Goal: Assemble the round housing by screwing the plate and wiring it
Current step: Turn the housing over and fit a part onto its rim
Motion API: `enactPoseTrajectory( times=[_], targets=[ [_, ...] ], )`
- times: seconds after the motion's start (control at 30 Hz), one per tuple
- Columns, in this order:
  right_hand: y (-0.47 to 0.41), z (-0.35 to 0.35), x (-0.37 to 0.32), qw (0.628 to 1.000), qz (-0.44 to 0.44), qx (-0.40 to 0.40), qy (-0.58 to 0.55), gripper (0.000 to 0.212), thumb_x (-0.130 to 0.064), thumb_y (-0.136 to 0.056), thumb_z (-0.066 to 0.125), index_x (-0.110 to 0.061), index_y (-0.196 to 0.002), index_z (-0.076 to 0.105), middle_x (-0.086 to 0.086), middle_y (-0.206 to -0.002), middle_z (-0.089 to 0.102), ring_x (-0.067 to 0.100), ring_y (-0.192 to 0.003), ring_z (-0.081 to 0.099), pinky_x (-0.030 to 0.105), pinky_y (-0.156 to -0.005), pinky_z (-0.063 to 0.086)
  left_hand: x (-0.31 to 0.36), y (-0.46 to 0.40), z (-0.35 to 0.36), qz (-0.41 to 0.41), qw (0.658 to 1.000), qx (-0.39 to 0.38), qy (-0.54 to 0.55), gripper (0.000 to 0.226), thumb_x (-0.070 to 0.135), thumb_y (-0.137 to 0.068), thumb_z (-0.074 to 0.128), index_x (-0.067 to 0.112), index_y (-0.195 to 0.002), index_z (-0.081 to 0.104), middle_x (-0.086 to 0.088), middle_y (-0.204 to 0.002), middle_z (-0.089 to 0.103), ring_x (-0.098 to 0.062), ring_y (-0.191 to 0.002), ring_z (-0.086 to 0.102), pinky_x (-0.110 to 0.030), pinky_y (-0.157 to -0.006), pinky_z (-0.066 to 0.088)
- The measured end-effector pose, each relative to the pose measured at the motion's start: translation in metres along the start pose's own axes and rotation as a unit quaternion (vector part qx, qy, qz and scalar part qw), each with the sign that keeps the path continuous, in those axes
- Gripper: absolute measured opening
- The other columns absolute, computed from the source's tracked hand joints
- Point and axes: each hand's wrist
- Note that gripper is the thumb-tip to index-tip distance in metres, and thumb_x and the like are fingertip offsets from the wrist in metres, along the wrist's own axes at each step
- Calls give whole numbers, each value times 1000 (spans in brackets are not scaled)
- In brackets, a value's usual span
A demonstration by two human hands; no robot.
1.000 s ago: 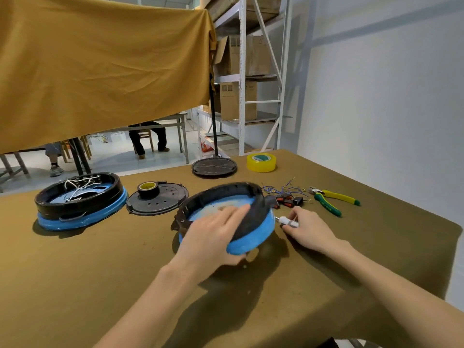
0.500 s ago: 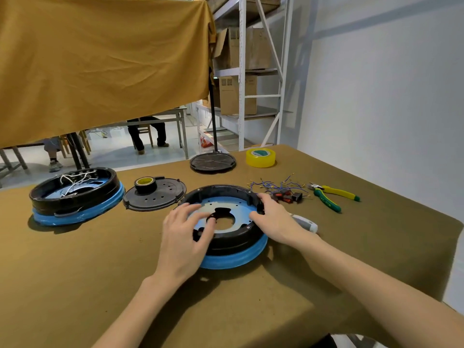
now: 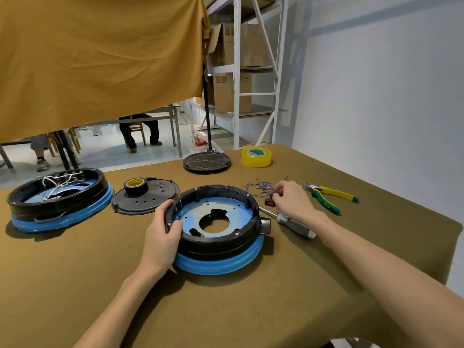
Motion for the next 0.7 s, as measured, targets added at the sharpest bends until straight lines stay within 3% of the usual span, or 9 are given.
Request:
enactPoseTrajectory(
  times=[0.03, 0.1, 0.2, 0.33, 0.5, 0.57, 0.63, 0.7],
  targets=[
    [-7, 2, 4, 998, -4, -22, 62, 32, -31, -98, 59, -20, -127, 63, 13, -128, 62, 31, -115, 58, 48, -100, 50, -4, -3, -1, -7, 1000, 11, 7, 54, 20, -98, 54, 21, -150, 40, 22, -117, 56, 16, -96, 60, -10, -73, 52],
    [-18, 6, 8, 985, -14, -76, 154, 48, -44, -96, 60, -24, -140, 55, 15, -137, 55, 37, -125, 51, 49, -108, 42, -10, -8, -1, -29, 999, 23, 26, 50, 22, -98, 56, 22, -146, 43, 15, -112, 62, 11, -85, 63, -18, -69, 54],
    [-29, 11, 11, 981, -37, -83, 174, 46, -50, -97, 59, -28, -137, 58, 13, -137, 56, 39, -126, 51, 49, -108, 38, -17, -11, -1, -39, 998, 22, 39, 44, 16, -100, 56, 23, -142, 48, 6, -105, 68, -2, -84, 68, -26, -67, 55],
    [-29, 15, 15, 968, -102, -48, 226, 36, -40, -101, 56, -32, -136, 58, 9, -131, 61, 36, -122, 52, 46, -102, 39, -17, -10, -1, -35, 999, 20, 35, 45, 15, -100, 55, 23, -144, 47, 12, -109, 65, 2, -88, 67, -23, -69, 54],
    [-27, 12, 14, 975, -111, -64, 180, 38, -38, -98, 62, -31, -136, 60, 5, -130, 68, 32, -120, 58, 43, -102, 44, -14, -9, 0, -35, 999, 18, 38, 45, 14, -101, 55, 26, -144, 46, 18, -108, 62, 12, -90, 63, -16, -65, 53],
    [-25, 10, 12, 979, -96, -78, 160, 37, -38, -98, 63, -32, -134, 61, 3, -132, 68, 33, -122, 56, 44, -105, 45, -14, -8, -1, -38, 999, 15, 35, 49, 16, -102, 55, 22, -149, 43, 18, -114, 60, 10, -96, 62, -16, -72, 50],
    [-23, 10, 12, 981, -93, -64, 155, 33, -37, -99, 63, -33, -132, 63, 3, -131, 68, 33, -122, 55, 45, -105, 43, -14, -7, -2, -39, 999, 11, 30, 53, 19, -102, 55, 20, -153, 40, 8, -128, 61, 1, -105, 61, -18, -82, 48],
    [-22, 9, 12, 985, -91, -45, 138, 30, -36, -99, 64, -34, -129, 66, 2, -129, 70, 30, -120, 59, 46, -105, 45, -13, -5, -3, -37, 999, 6, 24, 53, 21, -102, 55, 20, -153, 39, 7, -130, 59, 4, -106, 59, -14, -80, 47]
  ],
)
Point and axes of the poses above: each hand's wrist, its own y-axis away from the middle knuckle, its own z-axis out of the palm, x = y × z
